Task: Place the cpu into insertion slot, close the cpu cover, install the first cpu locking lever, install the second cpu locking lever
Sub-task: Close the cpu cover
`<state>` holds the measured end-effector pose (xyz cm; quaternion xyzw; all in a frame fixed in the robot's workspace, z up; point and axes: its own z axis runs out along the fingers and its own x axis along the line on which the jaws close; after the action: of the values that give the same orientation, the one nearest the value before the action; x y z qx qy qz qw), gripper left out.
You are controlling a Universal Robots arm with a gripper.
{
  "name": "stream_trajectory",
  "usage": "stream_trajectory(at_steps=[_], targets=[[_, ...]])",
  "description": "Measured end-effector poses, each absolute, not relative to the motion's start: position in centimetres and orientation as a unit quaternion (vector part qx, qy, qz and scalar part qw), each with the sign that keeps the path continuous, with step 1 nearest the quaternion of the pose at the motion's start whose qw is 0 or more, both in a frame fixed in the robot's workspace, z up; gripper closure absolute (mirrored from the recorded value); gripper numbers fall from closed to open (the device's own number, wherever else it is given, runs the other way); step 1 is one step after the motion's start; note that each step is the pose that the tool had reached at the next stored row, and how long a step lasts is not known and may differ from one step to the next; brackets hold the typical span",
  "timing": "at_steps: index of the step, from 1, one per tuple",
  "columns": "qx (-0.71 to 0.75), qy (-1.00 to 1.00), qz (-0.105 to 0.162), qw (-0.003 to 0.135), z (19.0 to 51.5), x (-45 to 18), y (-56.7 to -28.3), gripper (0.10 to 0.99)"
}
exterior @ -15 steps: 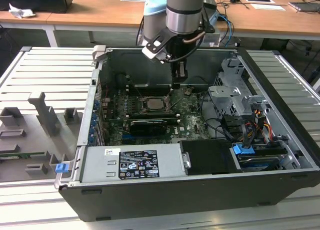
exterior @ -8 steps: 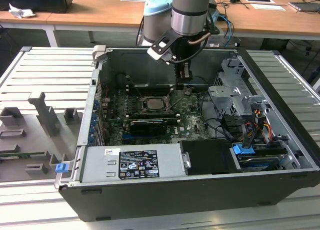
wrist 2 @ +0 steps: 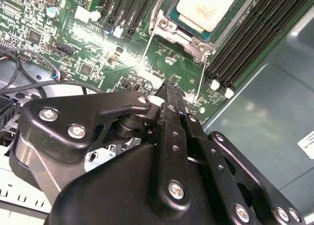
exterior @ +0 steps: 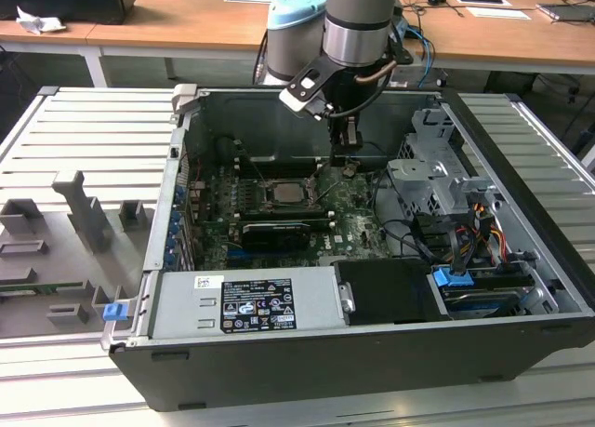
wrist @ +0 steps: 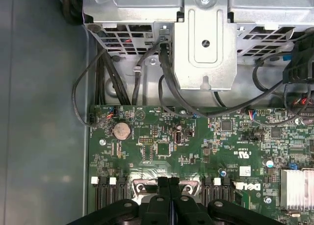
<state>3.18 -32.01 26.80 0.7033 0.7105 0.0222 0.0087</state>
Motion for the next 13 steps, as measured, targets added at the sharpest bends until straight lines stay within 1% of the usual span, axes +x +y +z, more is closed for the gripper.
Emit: stream_trajectory(at_steps=[13], targets=[[0.703, 0.711, 0.019, 0.006, 26.3, 5.2, -32.0, 0.980]])
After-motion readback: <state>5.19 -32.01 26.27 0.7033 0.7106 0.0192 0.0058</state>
